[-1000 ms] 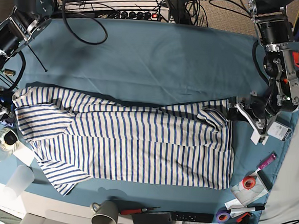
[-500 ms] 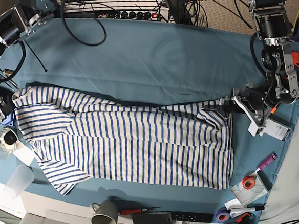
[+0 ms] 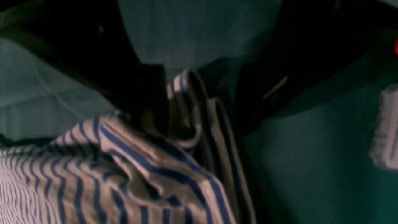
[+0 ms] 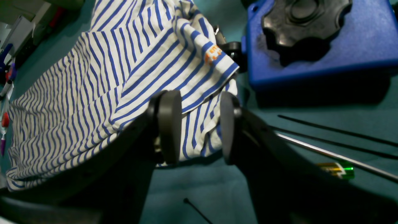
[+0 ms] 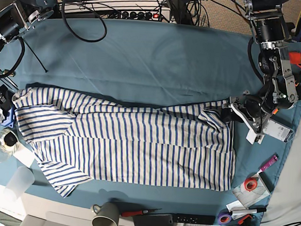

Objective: Fold the T-shirt properly
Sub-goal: 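Regrasp the folded edge corners with both grippers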

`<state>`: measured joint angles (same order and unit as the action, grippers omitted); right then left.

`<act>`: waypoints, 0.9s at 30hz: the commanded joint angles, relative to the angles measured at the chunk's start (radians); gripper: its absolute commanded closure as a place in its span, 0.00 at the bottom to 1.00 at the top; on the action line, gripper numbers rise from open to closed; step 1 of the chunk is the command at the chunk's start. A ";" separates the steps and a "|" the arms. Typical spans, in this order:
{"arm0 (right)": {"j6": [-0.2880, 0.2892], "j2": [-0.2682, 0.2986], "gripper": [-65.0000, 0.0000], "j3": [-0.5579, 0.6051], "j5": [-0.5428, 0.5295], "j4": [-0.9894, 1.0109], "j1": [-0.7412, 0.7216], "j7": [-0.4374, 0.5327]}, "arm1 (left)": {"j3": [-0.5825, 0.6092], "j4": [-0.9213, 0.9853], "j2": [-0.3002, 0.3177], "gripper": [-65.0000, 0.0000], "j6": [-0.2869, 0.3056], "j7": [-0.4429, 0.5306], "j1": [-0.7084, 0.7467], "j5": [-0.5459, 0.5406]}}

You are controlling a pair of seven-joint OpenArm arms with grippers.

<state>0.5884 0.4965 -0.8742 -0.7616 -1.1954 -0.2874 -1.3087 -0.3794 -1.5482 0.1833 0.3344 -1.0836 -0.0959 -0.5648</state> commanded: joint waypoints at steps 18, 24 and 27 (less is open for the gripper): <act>-0.048 0.019 0.67 0.312 0.033 -0.021 -0.017 0.167 | -0.002 -0.073 0.016 0.49 0.008 -0.043 -0.042 -0.048; -0.047 -0.060 0.67 0.321 0.049 -0.020 0.012 0.211 | -0.002 -0.073 0.016 0.49 0.007 -0.041 -0.042 0.023; -0.045 -0.098 0.67 0.321 0.081 -0.020 0.041 0.257 | -0.002 -0.072 0.016 0.49 0.008 -0.031 -0.042 0.069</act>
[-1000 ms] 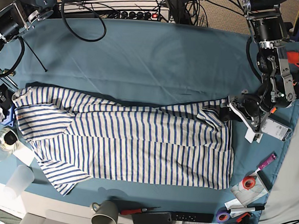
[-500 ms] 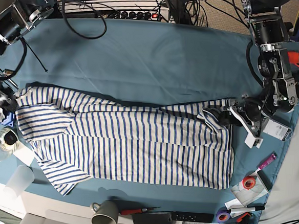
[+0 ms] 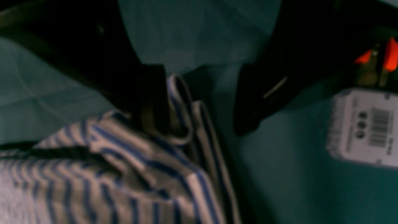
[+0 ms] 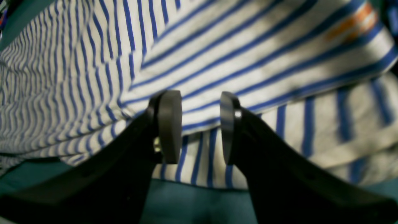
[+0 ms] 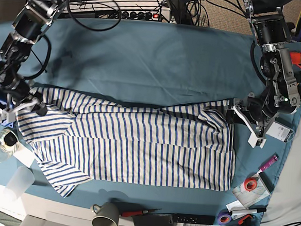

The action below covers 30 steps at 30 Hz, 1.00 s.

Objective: Fold the T-shirt properly
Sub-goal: 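Regrasp the folded edge corners with both grippers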

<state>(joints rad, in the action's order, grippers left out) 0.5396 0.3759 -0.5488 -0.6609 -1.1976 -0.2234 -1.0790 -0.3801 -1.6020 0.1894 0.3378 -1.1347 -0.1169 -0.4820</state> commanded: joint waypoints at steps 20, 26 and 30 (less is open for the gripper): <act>0.011 -0.007 0.67 -0.005 0.008 -0.018 -0.009 0.020 | 0.219 0.116 0.005 0.49 -0.163 0.172 -0.011 0.272; 0.011 -0.005 0.67 -0.014 0.006 -0.018 -0.008 0.012 | 0.219 0.116 0.005 0.80 -0.157 0.076 -0.010 0.213; 0.042 0.002 0.67 -0.116 -0.064 -0.018 -0.003 0.002 | 0.219 0.116 0.005 0.82 -0.157 0.076 -0.011 0.213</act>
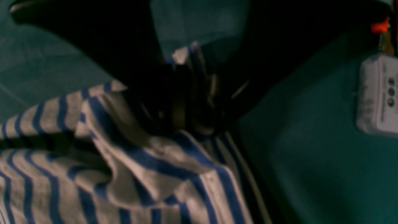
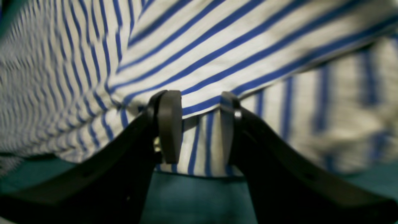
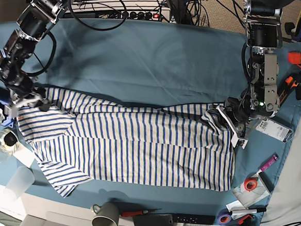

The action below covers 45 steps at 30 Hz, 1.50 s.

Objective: Fold the T-shirt properly
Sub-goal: 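Regrasp the folded edge corners with both grippers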

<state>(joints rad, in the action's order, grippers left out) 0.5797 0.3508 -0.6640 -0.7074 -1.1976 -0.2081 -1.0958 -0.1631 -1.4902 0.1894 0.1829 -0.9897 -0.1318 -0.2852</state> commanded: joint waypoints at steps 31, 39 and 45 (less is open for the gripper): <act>0.044 0.023 0.67 -0.219 0.115 -0.018 0.034 0.079 | 0.003 0.004 0.005 0.82 0.001 -0.080 0.004 -0.044; 0.040 0.010 0.67 -0.165 0.210 0.153 0.034 0.180 | 0.003 0.004 0.005 0.82 0.001 -0.080 0.004 -0.045; 0.040 0.014 0.67 -0.160 0.192 0.179 0.027 0.196 | 0.003 0.004 0.005 0.82 0.001 -0.080 0.004 -0.045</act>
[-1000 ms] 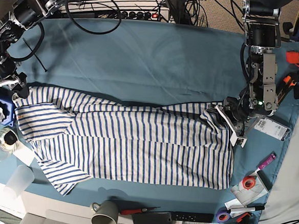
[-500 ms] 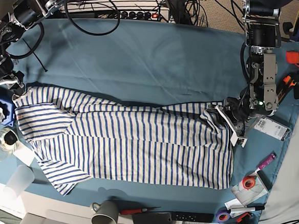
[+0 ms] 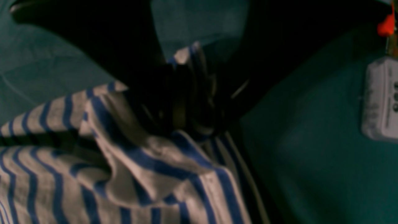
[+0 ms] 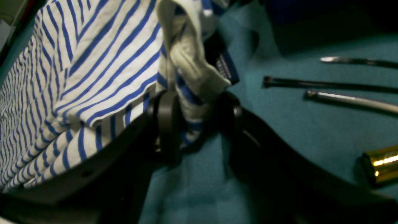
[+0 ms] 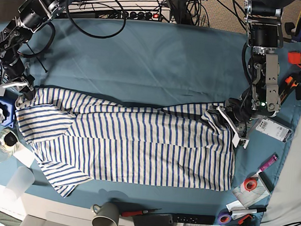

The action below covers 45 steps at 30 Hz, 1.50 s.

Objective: Fold the T-shirt properly
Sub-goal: 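Regrasp the folded edge corners with both grippers, then pull the folded edge back toward the shoulders with both grippers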

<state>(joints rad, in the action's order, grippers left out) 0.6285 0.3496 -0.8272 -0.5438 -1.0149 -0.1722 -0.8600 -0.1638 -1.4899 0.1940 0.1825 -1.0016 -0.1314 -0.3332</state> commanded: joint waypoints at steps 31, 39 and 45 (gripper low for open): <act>-0.009 0.102 1.00 0.001 -0.195 -0.310 -0.002 -0.373 | -0.037 -0.143 0.006 1.00 0.000 -0.200 0.001 0.007; -0.019 0.102 1.00 0.000 -0.219 -0.381 0.002 -0.424 | -0.075 -0.166 0.007 1.00 0.002 -0.212 0.002 -0.019; -0.019 0.102 1.00 -0.058 -0.232 -0.381 0.023 -0.427 | -0.075 -0.190 0.041 1.00 0.028 -0.231 0.013 -0.023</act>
<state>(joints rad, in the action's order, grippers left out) 0.6094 0.4206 -0.8772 -0.7612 -1.3750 -0.1364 -1.3064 -0.2310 -1.6619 0.2146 0.2108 -1.1919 -0.1135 -0.3824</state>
